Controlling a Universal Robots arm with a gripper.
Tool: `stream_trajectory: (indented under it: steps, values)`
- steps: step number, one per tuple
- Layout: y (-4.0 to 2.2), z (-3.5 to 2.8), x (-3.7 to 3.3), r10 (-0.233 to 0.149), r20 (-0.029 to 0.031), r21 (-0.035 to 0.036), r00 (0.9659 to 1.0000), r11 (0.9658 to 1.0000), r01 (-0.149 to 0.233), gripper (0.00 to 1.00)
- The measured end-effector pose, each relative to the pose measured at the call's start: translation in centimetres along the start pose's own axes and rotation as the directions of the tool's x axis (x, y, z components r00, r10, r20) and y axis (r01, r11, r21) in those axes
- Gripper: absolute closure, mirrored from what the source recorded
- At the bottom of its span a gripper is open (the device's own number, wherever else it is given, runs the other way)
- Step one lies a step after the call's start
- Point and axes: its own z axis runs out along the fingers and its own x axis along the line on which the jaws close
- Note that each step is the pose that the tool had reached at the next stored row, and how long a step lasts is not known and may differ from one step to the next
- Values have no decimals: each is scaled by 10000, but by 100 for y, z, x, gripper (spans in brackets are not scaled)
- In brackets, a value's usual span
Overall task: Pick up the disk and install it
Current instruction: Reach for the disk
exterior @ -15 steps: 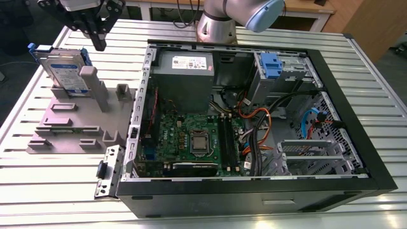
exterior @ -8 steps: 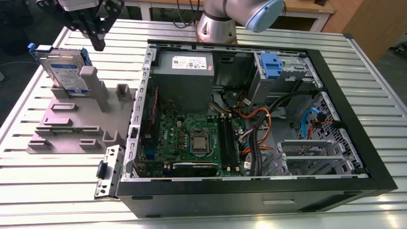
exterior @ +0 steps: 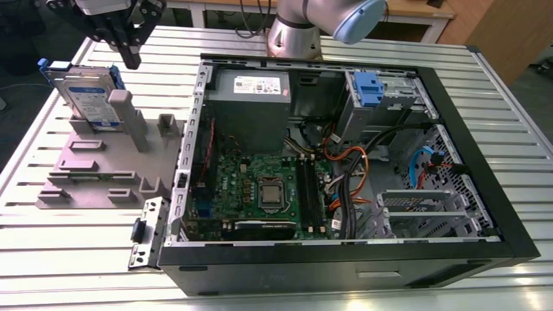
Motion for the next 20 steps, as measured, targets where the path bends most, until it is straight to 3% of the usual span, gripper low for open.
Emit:
stream_trajectory:
  steps: [20]
  values:
    - [-6,-1,73,0,0,1,10000,10000,0,89]
